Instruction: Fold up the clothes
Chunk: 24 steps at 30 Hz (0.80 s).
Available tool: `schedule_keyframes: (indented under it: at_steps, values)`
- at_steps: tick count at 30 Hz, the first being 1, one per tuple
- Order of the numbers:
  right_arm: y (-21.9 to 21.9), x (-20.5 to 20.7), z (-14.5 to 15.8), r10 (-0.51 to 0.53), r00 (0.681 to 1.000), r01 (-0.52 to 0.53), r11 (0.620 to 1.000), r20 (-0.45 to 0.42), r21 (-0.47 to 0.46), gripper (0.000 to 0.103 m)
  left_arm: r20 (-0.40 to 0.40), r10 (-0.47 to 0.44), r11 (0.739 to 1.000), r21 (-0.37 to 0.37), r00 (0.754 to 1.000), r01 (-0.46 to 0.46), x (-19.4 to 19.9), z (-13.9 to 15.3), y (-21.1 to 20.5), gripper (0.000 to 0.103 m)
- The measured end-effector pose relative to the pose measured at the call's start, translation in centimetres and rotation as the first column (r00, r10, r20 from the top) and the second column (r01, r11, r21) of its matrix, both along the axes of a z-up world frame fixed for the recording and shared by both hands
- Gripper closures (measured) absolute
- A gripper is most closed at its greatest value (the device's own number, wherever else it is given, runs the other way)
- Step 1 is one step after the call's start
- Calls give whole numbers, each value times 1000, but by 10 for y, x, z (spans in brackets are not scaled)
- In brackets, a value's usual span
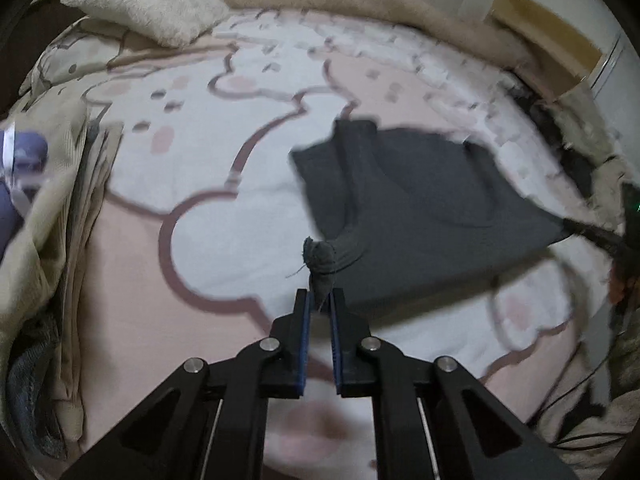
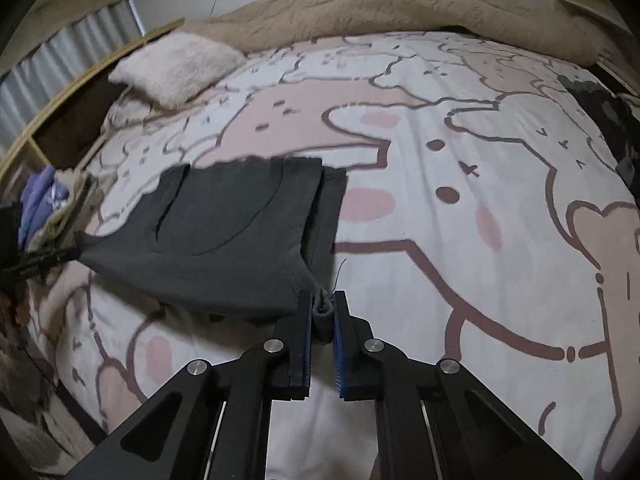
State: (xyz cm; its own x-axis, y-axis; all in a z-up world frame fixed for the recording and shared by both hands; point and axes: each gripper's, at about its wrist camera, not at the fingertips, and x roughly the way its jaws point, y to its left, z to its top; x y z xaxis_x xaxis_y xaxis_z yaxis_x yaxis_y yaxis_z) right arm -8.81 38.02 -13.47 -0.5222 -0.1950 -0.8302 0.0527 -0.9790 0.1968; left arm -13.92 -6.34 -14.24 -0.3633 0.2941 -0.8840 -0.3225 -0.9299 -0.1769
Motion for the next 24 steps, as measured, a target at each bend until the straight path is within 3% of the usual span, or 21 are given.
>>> schedule_keyframes:
  at_steps: [3, 5, 7, 9, 10, 13, 17, 21, 24]
  values:
    - [1, -7, -29, -17, 996, 20, 999, 87, -34, 93, 37, 23, 999, -38, 999, -21, 2, -22, -4, 93]
    - [6, -7, -42, -45, 991, 54, 996, 130, -67, 93, 7, 40, 999, -27, 999, -40, 8, -19, -9, 93]
    - [13, 0, -44, -82, 989, 96, 989, 126, -112, 77, -43, 58, 997, -42, 997, -60, 16, -8, -12, 88]
    - [24, 11, -37, -140, 985, 154, 976, 101, -151, 27, -100, 50, 998, -43, 994, -54, 23, 6, -10, 83]
    - [30, 17, -33, -170, 982, 183, 968, 88, -170, 24, -140, 30, 998, -49, 990, -37, 28, 15, -5, 80]
    - [53, 35, -34, -237, 966, 260, 901, 109, -348, 24, -212, -62, 998, -46, 975, 53, 35, 28, 21, 77]
    - [67, 56, -47, -294, 936, 351, 754, 193, -556, 28, -223, -161, 985, -91, 962, 144, 29, 17, 59, 72]
    - [63, 60, -65, -312, 910, 414, 629, 274, -658, 41, -132, -113, 984, -155, 985, 92, 13, -20, 54, 72]
    - [60, 55, -72, -332, 898, 437, 584, 290, -684, 41, -124, -57, 994, -96, 991, 45, 16, -28, 36, 70]
